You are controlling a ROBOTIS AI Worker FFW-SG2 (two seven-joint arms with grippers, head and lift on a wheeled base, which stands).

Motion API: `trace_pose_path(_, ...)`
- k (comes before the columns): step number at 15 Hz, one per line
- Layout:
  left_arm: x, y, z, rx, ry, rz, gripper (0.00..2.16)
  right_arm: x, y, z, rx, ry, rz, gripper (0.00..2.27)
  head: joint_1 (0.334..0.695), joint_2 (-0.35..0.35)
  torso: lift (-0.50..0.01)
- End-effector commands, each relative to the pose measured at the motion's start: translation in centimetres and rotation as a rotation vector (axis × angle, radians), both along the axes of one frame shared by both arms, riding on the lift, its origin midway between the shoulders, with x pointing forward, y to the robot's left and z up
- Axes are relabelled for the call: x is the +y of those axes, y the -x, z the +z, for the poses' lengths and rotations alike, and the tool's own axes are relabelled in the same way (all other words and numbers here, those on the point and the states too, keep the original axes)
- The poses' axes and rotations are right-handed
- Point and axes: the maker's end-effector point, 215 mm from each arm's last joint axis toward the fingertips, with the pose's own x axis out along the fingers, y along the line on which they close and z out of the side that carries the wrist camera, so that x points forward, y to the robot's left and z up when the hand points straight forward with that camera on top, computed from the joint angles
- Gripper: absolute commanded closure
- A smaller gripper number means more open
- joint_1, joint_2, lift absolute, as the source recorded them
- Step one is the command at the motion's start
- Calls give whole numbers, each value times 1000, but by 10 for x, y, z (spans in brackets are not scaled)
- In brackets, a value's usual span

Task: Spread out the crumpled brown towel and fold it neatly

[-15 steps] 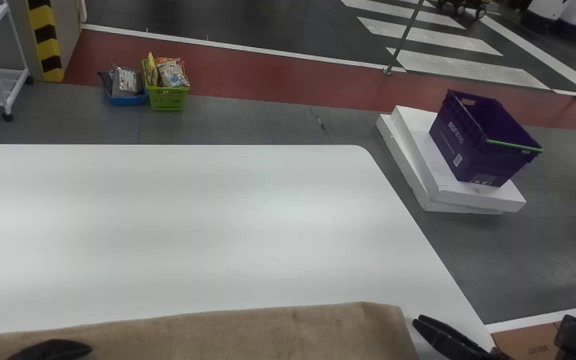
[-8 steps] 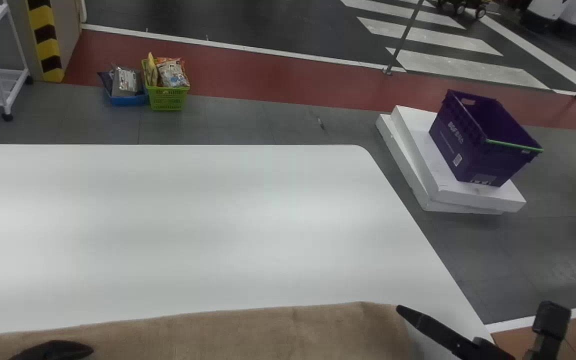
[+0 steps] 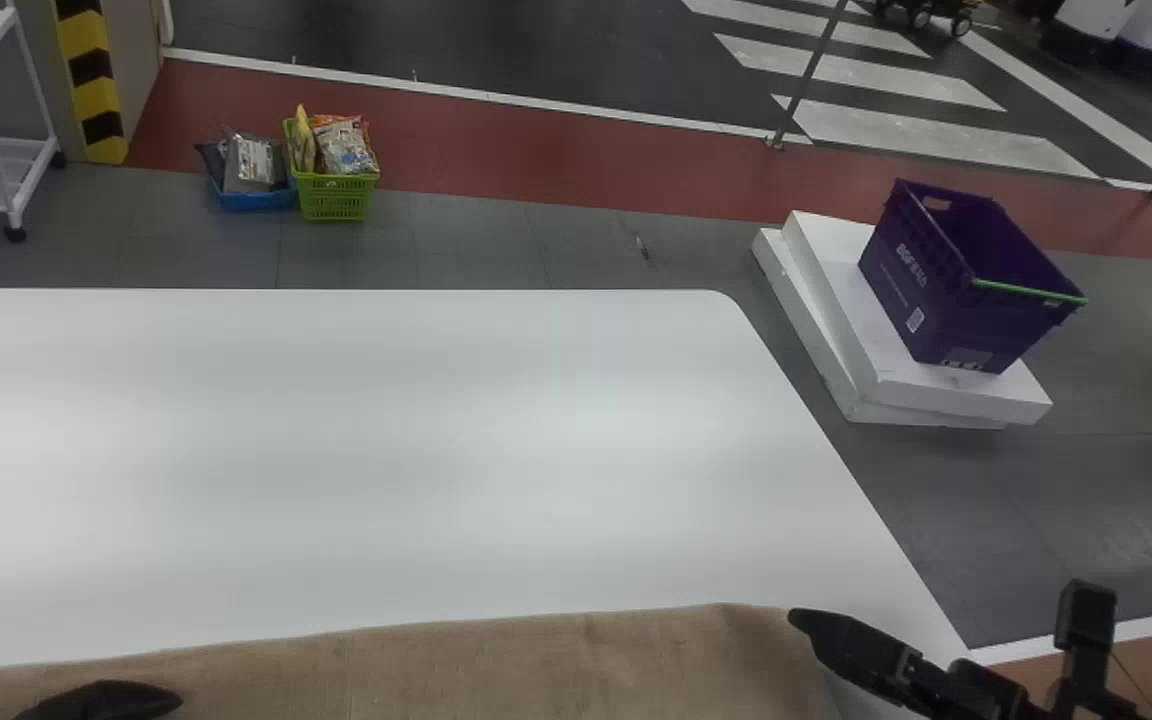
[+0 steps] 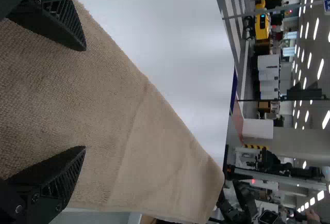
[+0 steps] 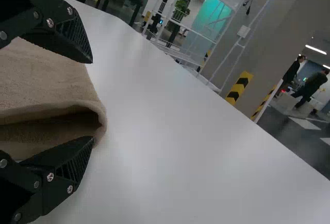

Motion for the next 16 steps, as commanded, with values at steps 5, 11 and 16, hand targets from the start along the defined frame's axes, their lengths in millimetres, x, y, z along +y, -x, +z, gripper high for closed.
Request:
trace_pose_path(5, -1, 0, 1, -5, 3, 0, 154, -8, -16, 2, 20, -20, -5, 448, 695, -350, -128)
trace_pose_path(11, 1, 0, 0, -7, 1, 2, 161, -15, -16, 2, 33, -43, -21, 448, 695, -350, -128)
trace_pose_path(16, 3, -1, -1, -7, -2, 7, 161, -25, -1, 4, 34, -40, -40, 448, 695, -350, -128)
